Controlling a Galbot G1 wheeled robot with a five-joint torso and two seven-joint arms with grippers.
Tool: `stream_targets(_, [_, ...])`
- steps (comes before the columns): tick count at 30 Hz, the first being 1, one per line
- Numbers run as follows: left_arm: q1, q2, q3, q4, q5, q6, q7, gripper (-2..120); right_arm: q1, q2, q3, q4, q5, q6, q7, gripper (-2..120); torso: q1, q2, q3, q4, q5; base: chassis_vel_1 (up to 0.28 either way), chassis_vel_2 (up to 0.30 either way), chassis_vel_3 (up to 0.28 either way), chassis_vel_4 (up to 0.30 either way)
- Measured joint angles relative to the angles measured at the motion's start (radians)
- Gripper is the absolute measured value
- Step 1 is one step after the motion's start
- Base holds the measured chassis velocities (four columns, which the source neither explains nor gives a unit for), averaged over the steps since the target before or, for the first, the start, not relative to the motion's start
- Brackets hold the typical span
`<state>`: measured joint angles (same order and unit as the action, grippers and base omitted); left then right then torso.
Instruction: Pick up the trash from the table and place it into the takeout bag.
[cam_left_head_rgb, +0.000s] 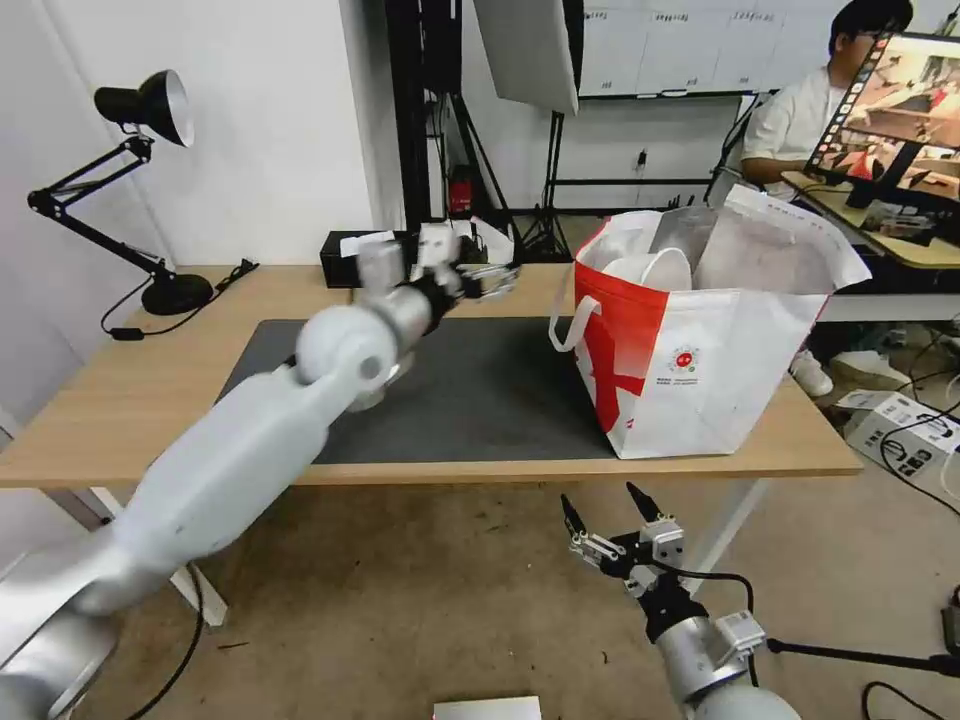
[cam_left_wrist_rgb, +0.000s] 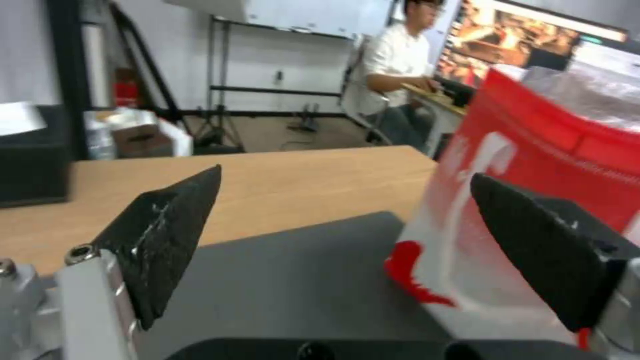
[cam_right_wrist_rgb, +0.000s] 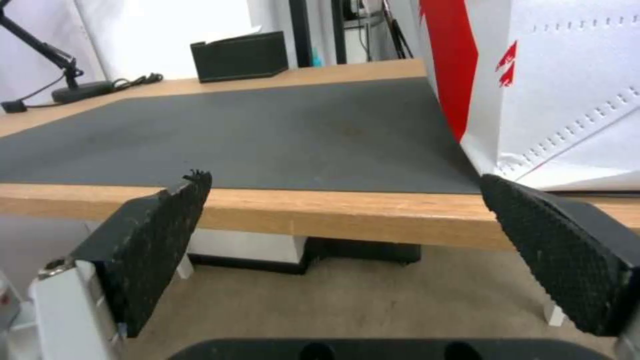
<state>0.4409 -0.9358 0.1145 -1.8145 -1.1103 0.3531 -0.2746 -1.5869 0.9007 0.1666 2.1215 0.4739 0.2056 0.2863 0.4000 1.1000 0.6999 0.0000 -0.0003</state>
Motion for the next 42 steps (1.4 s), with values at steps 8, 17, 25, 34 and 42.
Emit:
stream_targets(8, [0.277,0.071,-0.21,-0.1,0.118,-0.08,0.04,100,0.0,0.0,0.0,0.0,0.0,0.0,0.0,100,0.0,0.0,0.0,0.0,0.0,0.0,0.0,0.0,0.0])
stream_targets(17, [0.545,0.08,-0.37,-0.167,0.293,-0.236,0.044,100,0.0,0.0,0.0,0.0,0.0,0.0,0.0,100,0.0,0.0,0.0,0.0,0.0003,0.0,0.0,0.0,0.0])
stream_targets(25, [0.839,0.003,-0.586,-0.182,0.536,-0.472,0.069,100,0.0,0.0,0.0,0.0,0.0,0.0,0.0,100,0.0,0.0,0.0,-0.0001,0.0002,0.0,0.0,0.0,0.0])
stream_targets(34, [1.099,-0.118,-0.754,-0.2,0.638,-0.533,0.121,100,0.0,0.0,0.0,0.0,0.0,0.0,0.0,100,0.0,0.0,0.0,0.0,0.0006,0.0,0.0,0.0,0.0])
stream_targets(42, [1.25,-0.202,-0.803,-0.2,0.671,-0.59,0.176,100,0.0,0.0,0.0,0.0,0.0,0.0,0.0,100,0.0,0.0,0.0,0.0001,0.0004,0.0,0.0,0.0,0.0])
